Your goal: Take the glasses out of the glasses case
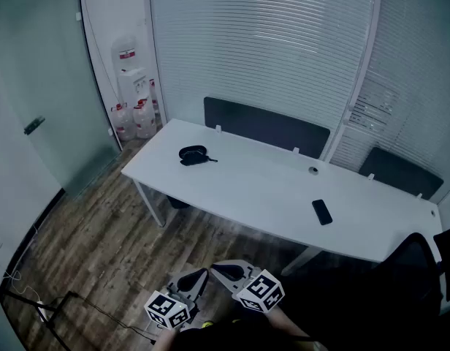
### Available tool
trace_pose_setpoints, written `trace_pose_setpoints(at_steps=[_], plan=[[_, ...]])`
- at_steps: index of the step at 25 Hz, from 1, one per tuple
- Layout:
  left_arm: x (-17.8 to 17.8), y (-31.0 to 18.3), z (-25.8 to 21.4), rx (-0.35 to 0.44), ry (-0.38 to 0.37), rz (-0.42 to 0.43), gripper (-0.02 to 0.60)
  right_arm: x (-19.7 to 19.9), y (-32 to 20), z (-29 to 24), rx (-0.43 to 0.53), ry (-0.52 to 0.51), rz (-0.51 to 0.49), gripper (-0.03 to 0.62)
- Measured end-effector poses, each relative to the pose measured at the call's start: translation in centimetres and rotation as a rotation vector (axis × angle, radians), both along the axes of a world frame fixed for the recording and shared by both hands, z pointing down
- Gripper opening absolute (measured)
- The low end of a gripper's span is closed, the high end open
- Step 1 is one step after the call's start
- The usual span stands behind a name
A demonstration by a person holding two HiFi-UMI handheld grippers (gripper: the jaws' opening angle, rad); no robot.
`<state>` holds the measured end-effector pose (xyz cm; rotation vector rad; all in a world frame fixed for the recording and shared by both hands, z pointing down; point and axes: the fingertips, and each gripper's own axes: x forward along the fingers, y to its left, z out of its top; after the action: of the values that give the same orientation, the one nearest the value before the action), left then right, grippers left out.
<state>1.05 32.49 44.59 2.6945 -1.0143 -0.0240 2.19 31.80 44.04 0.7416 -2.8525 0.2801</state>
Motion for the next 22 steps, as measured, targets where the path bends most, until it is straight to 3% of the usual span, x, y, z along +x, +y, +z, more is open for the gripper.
trace_pose_setpoints(at_steps=[22], plan=[[-1.5, 0.9, -0.1, -0.003, 0.028, 0.005, 0.011, -2.0, 1.2, 0.8, -0.063, 0.004, -0.014, 0.017]])
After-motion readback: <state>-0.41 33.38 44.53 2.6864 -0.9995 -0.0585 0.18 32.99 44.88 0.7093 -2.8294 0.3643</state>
